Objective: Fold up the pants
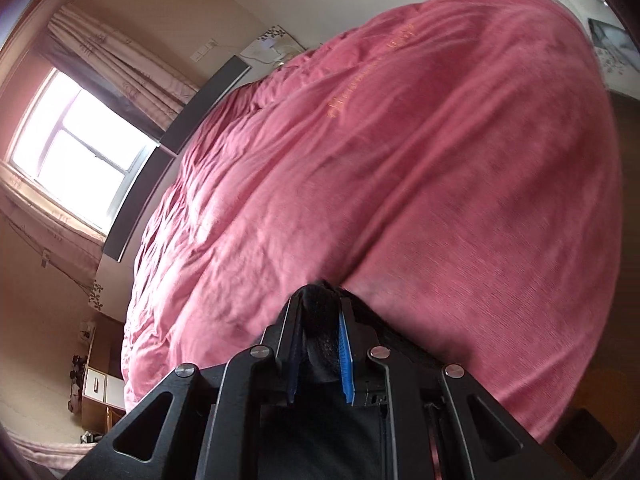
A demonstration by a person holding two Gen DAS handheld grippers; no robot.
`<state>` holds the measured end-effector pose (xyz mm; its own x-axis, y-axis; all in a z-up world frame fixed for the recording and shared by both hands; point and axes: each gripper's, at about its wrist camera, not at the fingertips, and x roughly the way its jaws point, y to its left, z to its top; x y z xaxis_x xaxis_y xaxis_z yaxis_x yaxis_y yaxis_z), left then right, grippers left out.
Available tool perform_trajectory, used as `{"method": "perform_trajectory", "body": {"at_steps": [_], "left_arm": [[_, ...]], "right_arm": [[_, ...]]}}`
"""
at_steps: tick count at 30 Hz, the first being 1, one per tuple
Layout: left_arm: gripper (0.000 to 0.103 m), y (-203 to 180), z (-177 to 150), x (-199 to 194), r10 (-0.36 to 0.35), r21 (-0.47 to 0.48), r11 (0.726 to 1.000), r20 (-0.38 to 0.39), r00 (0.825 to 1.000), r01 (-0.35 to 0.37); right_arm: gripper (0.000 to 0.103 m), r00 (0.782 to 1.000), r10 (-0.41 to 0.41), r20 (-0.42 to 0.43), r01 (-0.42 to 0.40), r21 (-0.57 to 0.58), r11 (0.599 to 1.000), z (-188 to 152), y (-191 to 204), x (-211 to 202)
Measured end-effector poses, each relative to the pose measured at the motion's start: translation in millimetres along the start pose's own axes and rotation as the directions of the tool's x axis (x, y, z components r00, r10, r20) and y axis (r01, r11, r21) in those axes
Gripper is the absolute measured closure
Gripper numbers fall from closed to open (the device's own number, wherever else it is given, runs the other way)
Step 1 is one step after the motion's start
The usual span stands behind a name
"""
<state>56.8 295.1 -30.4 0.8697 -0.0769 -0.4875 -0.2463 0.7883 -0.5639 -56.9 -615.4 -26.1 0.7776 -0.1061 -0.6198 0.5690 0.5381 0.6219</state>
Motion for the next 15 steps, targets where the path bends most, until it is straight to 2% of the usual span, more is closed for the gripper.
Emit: {"method": "perform_trajectory", "body": {"at_steps": [4,7,8,10,12,13,15], "left_arm": [[0.088,12.6,-22.2,-2.8,0.025,0.027,0.999,-0.042,0.999,-0.024],[0.087,21.8,-36.8,-3.4,0.054,0.024,0.998,-0.064,0.996,-0.053],[0.084,25.0,-40.2,-3.5,0.07,0.019,0.997,-0.071,0.995,-0.069],[0.076,33.3,-41.9,-5.0,0.055,-0.028,0.998,-0.081,0.995,-0.057],[0.061,41.4,-41.6,-9.2,0.022,-0.091,0.995,-0.082,0.996,-0.03],[0.058,47.1,-41.7,-11.5,-0.007,-0.144,0.99,-0.084,0.996,-0.005],[0.045,53.7,-44.3,-15.8,-0.04,-0.221,0.975,-0.087,0.995,0.02]], "right_arm": [[0.086,0.998,-0.059,-0.025,0.059,0.002,0.998,-20.7,-25.5,3.6],[0.079,0.993,-0.12,-0.018,0.12,-0.007,0.993,-37.3,-34.5,2.0],[0.073,0.988,-0.153,-0.004,0.153,-0.01,0.988,-44.7,-35.4,-1.4],[0.066,0.984,-0.173,0.031,0.174,-0.015,0.985,-53.6,-34.6,-10.1],[0.063,0.98,-0.184,0.08,0.185,0.001,0.983,-61.9,-31.8,-23.1],[0.062,0.982,-0.171,0.083,0.17,0.015,0.985,-64.0,-31.0,-26.6],[0.061,0.991,-0.111,0.071,0.108,0.05,0.993,-66.9,-27.7,-32.2]]}}
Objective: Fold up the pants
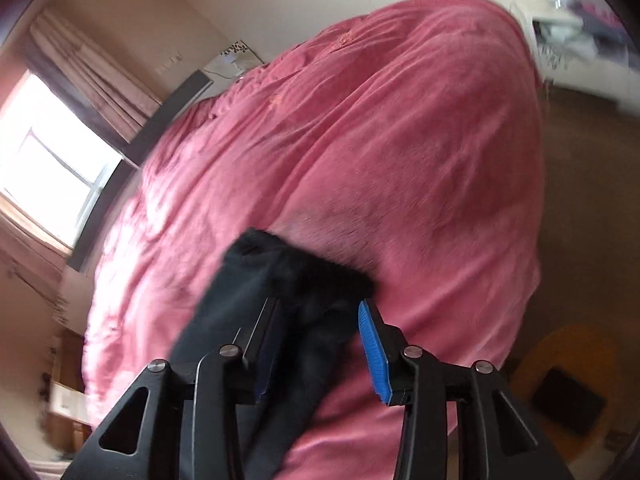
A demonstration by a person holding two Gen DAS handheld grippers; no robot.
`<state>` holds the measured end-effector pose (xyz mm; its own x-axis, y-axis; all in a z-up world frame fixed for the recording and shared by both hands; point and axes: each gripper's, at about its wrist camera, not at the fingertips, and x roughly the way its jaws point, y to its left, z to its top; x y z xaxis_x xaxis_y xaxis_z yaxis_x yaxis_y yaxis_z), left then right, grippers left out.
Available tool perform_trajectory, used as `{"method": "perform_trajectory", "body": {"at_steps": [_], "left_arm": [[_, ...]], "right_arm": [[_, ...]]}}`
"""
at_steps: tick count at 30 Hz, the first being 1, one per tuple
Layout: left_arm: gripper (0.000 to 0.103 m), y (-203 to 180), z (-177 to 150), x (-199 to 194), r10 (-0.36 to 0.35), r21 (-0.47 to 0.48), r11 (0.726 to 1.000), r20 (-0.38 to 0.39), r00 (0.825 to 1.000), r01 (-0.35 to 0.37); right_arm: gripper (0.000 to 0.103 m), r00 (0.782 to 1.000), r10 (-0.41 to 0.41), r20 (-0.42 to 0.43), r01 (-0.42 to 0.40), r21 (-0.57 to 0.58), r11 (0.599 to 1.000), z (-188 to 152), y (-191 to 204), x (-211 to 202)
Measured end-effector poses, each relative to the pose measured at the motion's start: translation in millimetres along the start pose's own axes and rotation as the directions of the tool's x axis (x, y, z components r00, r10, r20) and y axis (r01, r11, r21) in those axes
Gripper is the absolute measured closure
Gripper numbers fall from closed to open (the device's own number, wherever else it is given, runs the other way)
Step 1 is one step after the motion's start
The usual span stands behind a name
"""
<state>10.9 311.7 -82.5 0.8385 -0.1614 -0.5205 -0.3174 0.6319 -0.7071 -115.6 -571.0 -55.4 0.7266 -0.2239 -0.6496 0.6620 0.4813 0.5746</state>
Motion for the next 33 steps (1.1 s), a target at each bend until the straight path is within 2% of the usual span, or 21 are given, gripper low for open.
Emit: {"method": "perform_trajectory", "body": {"at_steps": [1,3,7,8,10,11,12,13,14,15,16,17,18,20,22,24,26,27,28,31,33], "left_arm": [[0.044,5.3,-1.6,-3.5,-0.031,-0.056,0.998,-0.002,1.0,0.031],[0.034,9.9,-2.7,-8.5,-0.081,-0.12,0.99,-0.008,0.997,0.079],[0.017,0.1,-5.5,-7.6,-0.237,-0.181,0.957,-0.046,0.97,0.225],[0.011,-2.9,-6.9,-2.6,-0.261,-0.184,0.952,-0.073,0.962,0.245],[0.011,-11.5,-11.4,12.2,-0.247,-0.171,0.96,-0.151,0.957,0.221],[0.011,-14.9,-15.6,22.7,-0.204,-0.157,0.972,-0.199,0.959,0.174],[0.013,-17.5,-19.5,32.0,-0.161,-0.14,0.981,-0.232,0.959,0.131],[0.013,-18.1,-21.0,36.8,-0.142,-0.13,0.985,-0.241,0.96,0.113],[0.015,-21.3,-23.0,41.9,-0.116,-0.113,0.989,-0.24,0.964,0.091],[0.027,-24.6,-23.7,44.0,-0.098,-0.095,0.992,-0.231,0.968,0.077],[0.036,-27.6,-24.1,45.8,-0.082,-0.077,0.995,-0.223,0.971,0.067],[0.052,-32.0,-23.8,48.6,-0.046,-0.047,0.998,-0.226,0.973,0.036],[0.062,-34.9,-23.9,51.6,-0.02,-0.023,1.0,-0.233,0.972,0.015],[0.069,-34.5,-25.6,53.9,-0.004,-0.005,1.0,-0.227,0.974,0.002],[0.073,-29.2,-27.8,54.6,-0.009,-0.02,1.0,-0.221,0.975,0.005],[0.077,-22.7,-28.9,54.3,-0.016,-0.031,0.999,-0.222,0.975,0.009],[0.077,-20.7,-27.1,52.6,-0.019,-0.02,1.0,-0.219,0.975,0.015],[0.077,-21.3,-26.7,49.7,-0.021,-0.013,1.0,-0.215,0.976,0.019],[0.077,-23.5,-26.7,48.4,-0.029,0.003,1.0,-0.207,0.978,0.03],[0.063,-30.2,-27.7,48.6,-0.027,0.043,0.998,-0.205,0.978,0.037],[0.055,-34.1,-30.2,51.1,-0.025,0.061,0.997,-0.212,0.977,0.039]], "right_arm": [[0.06,1.0,0.028,-0.003,-0.028,0.007,1.0,-2.3,1.9,-2.5],[0.047,0.997,0.081,-0.021,-0.08,0.018,0.997,-7.7,6.1,-2.5],[0.046,0.985,0.157,-0.066,-0.151,0.084,0.985,-13.9,3.1,12.9],[0.046,0.985,0.151,-0.079,-0.143,0.102,0.984,-13.8,0.4,19.6],[0.046,0.986,0.139,-0.09,-0.129,0.109,0.986,-11.5,-1.7,34.0],[0.049,0.987,0.12,-0.105,-0.108,0.112,0.988,-7.7,-1.5,42.7],[0.068,0.985,0.127,-0.114,-0.113,0.121,0.986,-3.8,0.5,47.0],[0.081,0.981,0.143,-0.128,-0.129,0.118,0.985,1.8,6.6,51.1],[0.091,0.982,0.14,-0.13,-0.127,0.102,0.987,6.6,14.5,51.0],[0.096,0.981,0.163,-0.11,-0.155,0.074,0.985,12.3,27.1,45.5],[0.096,0.971,0.224,-0.081,-0.221,0.039,0.975,17.2,40.0,35.5],[0.096,0.949,0.313,-0.025,-0.314,-0.026,0.949,21.3,56.4,15.8],[0.096,0.923,0.385,0.019,-0.382,-0.081,0.92,23.2,66.8,-0.6],[0.096,0.904,0.422,0.068,-0.41,-0.149,0.9,19.7,72.3,-21.1],[0.096,0.94,0.337,0.058,-0.326,-0.145,0.934,11.8,57.9,-17.0],[0.096,0.983,0.177,-0.036,-0.18,-0.076,0.981,1.7,28.1,13.5],[0.096,0.988,0.097,-0.117,-0.092,0.045,0.995,-10.7,-7.8,39.4],[0.095,0.983,0.11,-0.148,-0.095,0.105,0.99,-14.9,-18.7,44.8],[0.093,0.975,0.166,-0.149,-0.139,0.177,0.974,-19.0,-29.2,47.7],[0.086,0.962,0.258,-0.086,-0.228,0.264,0.937,-19.3,-35.8,42.7],[0.055,0.959,0.274,-0.071,-0.253,0.218,0.942,-20.3,-23.9,38.2]]}}
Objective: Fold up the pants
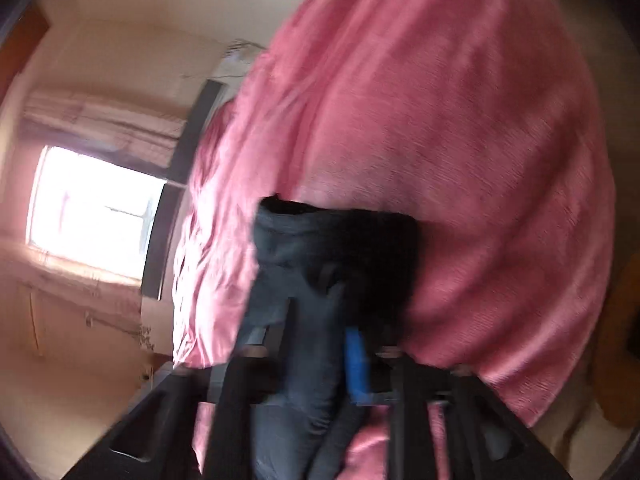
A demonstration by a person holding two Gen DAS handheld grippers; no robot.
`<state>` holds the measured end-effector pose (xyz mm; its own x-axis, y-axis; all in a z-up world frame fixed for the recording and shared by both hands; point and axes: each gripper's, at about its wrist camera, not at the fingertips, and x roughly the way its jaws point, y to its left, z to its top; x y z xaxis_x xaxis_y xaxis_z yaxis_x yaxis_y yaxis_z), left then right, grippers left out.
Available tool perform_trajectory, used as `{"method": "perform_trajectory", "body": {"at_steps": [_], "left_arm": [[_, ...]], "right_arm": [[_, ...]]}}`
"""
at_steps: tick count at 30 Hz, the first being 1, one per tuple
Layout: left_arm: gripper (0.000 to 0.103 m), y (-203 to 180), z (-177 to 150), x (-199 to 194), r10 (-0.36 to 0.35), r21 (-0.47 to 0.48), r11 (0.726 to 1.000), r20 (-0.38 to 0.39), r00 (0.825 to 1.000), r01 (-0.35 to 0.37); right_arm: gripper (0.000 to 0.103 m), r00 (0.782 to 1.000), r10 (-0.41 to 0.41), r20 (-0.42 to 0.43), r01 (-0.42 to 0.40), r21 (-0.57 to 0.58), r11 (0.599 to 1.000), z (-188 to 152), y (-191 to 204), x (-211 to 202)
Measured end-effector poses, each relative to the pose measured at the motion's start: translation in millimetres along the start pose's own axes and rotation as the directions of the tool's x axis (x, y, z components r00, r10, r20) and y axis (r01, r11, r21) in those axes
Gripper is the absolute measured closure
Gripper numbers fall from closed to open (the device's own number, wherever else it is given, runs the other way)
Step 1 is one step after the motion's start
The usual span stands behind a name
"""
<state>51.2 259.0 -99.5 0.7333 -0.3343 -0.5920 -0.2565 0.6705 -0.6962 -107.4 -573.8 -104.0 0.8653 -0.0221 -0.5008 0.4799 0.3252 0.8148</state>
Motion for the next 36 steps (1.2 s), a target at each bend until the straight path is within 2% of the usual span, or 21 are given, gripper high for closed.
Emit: {"method": "perform_trajectory", "body": {"at_steps": [2,3,4,5,8,11,14,16,17,18,20,21,22,24,25,26,29,30,32,34,36], "left_arm": [[0.057,-4.2,-1.3,4.3,0.007,0.016,1.0,-0.013,1.0,-0.007],[0.06,-5.7,-1.5,4.0,0.013,0.023,1.0,-0.013,1.0,-0.013],[0.069,-7.3,-1.0,3.7,0.03,0.039,0.999,-0.008,1.0,-0.029],[0.092,-9.6,0.1,4.4,0.061,0.057,0.997,-0.004,0.998,-0.061],[0.095,-8.7,4.0,-2.4,0.072,0.062,0.995,0.021,0.997,-0.073],[0.096,-3.0,8.8,-10.0,0.067,0.035,0.997,0.047,0.997,-0.069],[0.096,0.8,6.1,-9.1,0.08,0.041,0.996,0.037,0.996,-0.081],[0.096,0.8,2.6,-6.7,0.084,0.051,0.995,0.026,0.996,-0.086],[0.095,2.1,1.0,-6.4,0.083,0.051,0.995,0.024,0.996,-0.084],[0.09,3.0,1.0,-6.9,0.077,0.048,0.996,0.024,0.997,-0.078],[0.072,6.2,1.3,-8.4,0.066,0.028,0.997,0.029,0.997,-0.066],[0.07,8.7,1.8,-10.7,0.048,0.013,0.999,0.034,0.998,-0.049],[0.07,11.0,2.6,-12.2,0.034,-0.002,0.999,0.043,0.998,-0.034],[0.069,15.4,4.3,-14.8,0.045,-0.025,0.999,0.062,0.997,-0.044],[0.069,18.3,5.2,-15.7,0.043,-0.039,0.998,0.069,0.997,-0.041],[0.069,21.3,6.7,-16.3,0.041,-0.053,0.998,0.075,0.996,-0.037],[0.072,27.3,11.6,-14.8,0.058,-0.08,0.995,0.079,0.995,-0.052],[0.076,27.9,12.6,-14.5,0.063,-0.083,0.995,0.084,0.994,-0.056],[0.094,25.3,16.0,-11.5,0.112,-0.062,0.992,0.083,0.99,-0.107],[0.096,20.6,20.9,-10.6,0.112,-0.037,0.993,0.074,0.991,-0.109],[0.096,7.0,30.7,-18.9,0.083,0.008,0.996,0.099,0.992,-0.084]], "right_arm": [[0.049,1.0,-0.002,0.006,0.002,-0.045,0.999,-4.1,7.1,2.7],[0.059,1.0,-0.028,-0.002,0.027,-0.084,0.996,-6.9,11.4,5.6],[0.075,0.998,-0.057,-0.013,0.055,-0.122,0.991,-8.3,17.3,10.8],[0.096,0.995,-0.093,-0.024,0.087,-0.18,0.98,-10.9,25.9,13.1],[0.097,0.994,-0.099,0.042,0.107,-0.261,0.959,-6.5,48.1,1.8],[0.097,0.978,-0.176,0.109,0.2,-0.289,0.936,-2.9,46.4,-0.5],[0.096,0.955,-0.292,0.046,0.293,-0.263,0.919,-7.4,19.7,21.3],[0.092,0.965,-0.261,0.023,0.26,-0.208,0.943,-9.9,8.3,20.3],[0.089,0.974,-0.228,0.018,0.227,-0.172,0.958,-10.8,5.5,18.6],[0.077,0.98,-0.2,0.009,0.199,-0.137,0.97,-11.2,5.8,17.2],[0.06,0.978,-0.206,0.028,0.208,-0.136,0.969,-10.8,13.4,10.9],[0.059,0.973,-0.224,0.051,0.229,-0.161,0.96,-11.2,21.7,8.8],[0.059,0.954,-0.286,0.094,0.3,-0.208,0.931,-15.6,32.1,5.5],[0.058,0.868,-0.449,0.211,0.493,-0.271,0.827,-20.2,49.7,-8.3],[0.057,0.835,-0.484,0.263,0.546,-0.281,0.789,-24.2,54.2,-15.3],[0.057,0.822,-0.479,0.307,0.561,-0.294,0.774,-27.3,60.4,-23.1],[0.057,0.812,-0.429,0.396,0.571,-0.382,0.727,-45.0,87.4,-34.0],[0.057,0.817,-0.396,0.42,0.563,-0.434,0.703,-55.1,102.8,-26.7],[0.057,0.865,-0.318,0.387,0.495,-0.563,0.661,-77.4,123.7,-12.1],[0.057,0.914,-0.273,0.299,0.405,-0.673,0.618,-101.3,132.1,4.5],[0.058,0.941,-0.272,0.201,0.326,-0.759,0.564,-126.9,135.3,25.0]]}}
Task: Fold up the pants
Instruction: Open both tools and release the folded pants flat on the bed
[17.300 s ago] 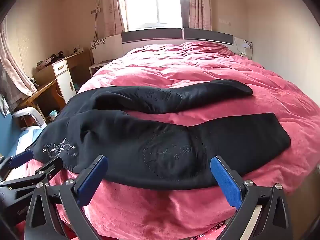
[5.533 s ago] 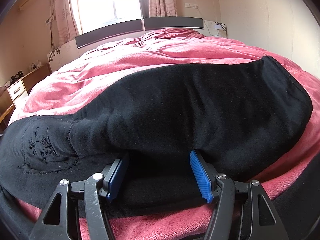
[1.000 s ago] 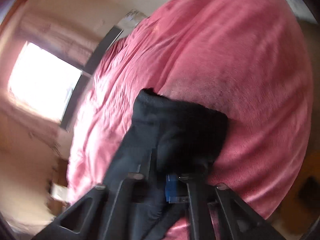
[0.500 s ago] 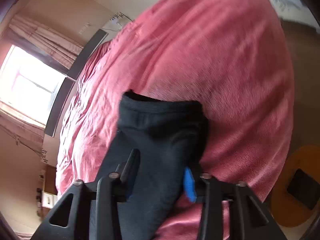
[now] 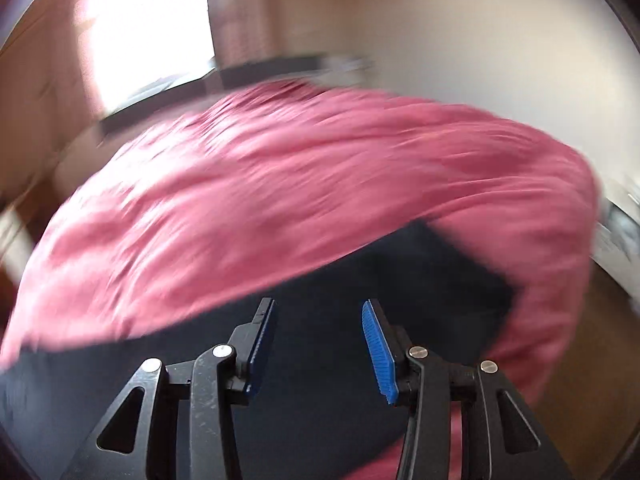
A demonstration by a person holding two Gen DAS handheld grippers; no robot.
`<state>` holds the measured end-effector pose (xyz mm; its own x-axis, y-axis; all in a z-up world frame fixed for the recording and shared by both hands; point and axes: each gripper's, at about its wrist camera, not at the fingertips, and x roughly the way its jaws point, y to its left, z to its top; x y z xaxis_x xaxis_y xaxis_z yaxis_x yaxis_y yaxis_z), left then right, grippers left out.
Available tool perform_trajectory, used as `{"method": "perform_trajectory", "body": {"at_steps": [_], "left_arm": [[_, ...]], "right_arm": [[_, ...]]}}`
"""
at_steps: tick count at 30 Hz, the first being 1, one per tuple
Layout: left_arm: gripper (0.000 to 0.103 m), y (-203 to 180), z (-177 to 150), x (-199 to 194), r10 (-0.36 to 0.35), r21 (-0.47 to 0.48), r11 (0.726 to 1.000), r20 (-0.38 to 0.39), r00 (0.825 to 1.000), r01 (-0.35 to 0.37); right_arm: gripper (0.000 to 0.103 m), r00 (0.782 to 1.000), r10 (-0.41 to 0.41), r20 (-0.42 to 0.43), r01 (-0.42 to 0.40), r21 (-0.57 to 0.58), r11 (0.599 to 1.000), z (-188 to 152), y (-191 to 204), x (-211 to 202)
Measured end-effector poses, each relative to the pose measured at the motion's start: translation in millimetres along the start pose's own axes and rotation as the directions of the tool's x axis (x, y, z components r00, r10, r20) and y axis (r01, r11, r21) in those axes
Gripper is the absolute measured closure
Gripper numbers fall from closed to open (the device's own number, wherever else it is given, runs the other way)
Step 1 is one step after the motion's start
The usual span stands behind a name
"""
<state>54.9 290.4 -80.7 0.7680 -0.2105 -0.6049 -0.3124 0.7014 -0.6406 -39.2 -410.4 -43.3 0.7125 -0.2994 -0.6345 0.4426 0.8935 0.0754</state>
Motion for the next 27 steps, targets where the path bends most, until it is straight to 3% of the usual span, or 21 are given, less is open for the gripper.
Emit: {"method": "perform_trajectory", "body": {"at_steps": [4,7,9,11,13,15,18,19,21,22,25,27], "left_arm": [[0.096,-33.2,20.5,-26.1,-0.083,0.125,0.989,0.074,0.994,0.073],[0.096,-35.3,19.1,-17.9,-0.011,0.199,0.98,0.079,0.997,-0.005],[0.095,-15.5,9.4,6.0,0.095,0.194,0.976,0.021,0.995,-0.097],[0.09,5.9,-2.5,29.4,0.176,0.173,0.971,-0.066,0.982,-0.163],[0.089,18.8,-6.6,33.3,0.15,0.123,0.983,-0.085,0.985,-0.139],[0.084,25.3,-2.0,26.1,0.107,0.062,0.993,-0.064,0.992,-0.103],[0.078,34.4,8.9,8.5,0.188,0.023,0.982,0.012,0.982,-0.189],[0.078,37.4,12.2,-0.8,0.232,0.002,0.973,0.047,0.972,-0.232],[0.078,41.3,18.7,-22.0,0.333,-0.048,0.943,0.133,0.933,-0.33],[0.078,39.1,20.3,-32.0,0.344,-0.058,0.939,0.173,0.923,-0.34],[0.077,10.8,19.1,-48.0,0.297,0.01,0.951,0.259,0.919,-0.31],[0.073,-26.3,8.9,-43.6,0.221,0.147,0.953,0.262,0.939,-0.265]], "right_arm": [[0.059,0.989,0.064,-0.13,-0.075,-0.079,0.994,-29.4,24.7,25.4],[0.059,0.98,0.087,-0.18,-0.096,-0.044,0.994,-33.8,18.4,30.3],[0.059,0.976,0.114,-0.188,-0.116,0.0,0.993,-34.7,10.8,34.2],[0.059,0.974,0.125,-0.189,-0.122,0.031,0.992,-35.3,4.3,36.0],[0.059,0.973,0.125,-0.195,-0.121,0.032,0.992,-31.0,14.2,41.1],[0.059,0.973,0.117,-0.2,-0.115,0.024,0.993,-30.2,18.2,45.4],[0.059,0.972,0.108,-0.207,-0.105,0.022,0.994,-31.0,18.6,43.8],[0.059,0.972,0.108,-0.207,-0.106,0.024,0.994,-31.0,18.5,44.5],[0.059,0.972,0.111,-0.208,-0.107,0.029,0.994,-30.6,17.4,46.6],[0.059,0.972,0.111,-0.209,-0.107,0.03,0.994,-30.8,17.3,47.1],[0.058,0.971,0.108,-0.214,-0.104,0.03,0.994,-31.1,16.9,47.8],[0.058,0.971,0.107,-0.216,-0.103,0.03,0.994,-31.1,17.1,48.9]]}}
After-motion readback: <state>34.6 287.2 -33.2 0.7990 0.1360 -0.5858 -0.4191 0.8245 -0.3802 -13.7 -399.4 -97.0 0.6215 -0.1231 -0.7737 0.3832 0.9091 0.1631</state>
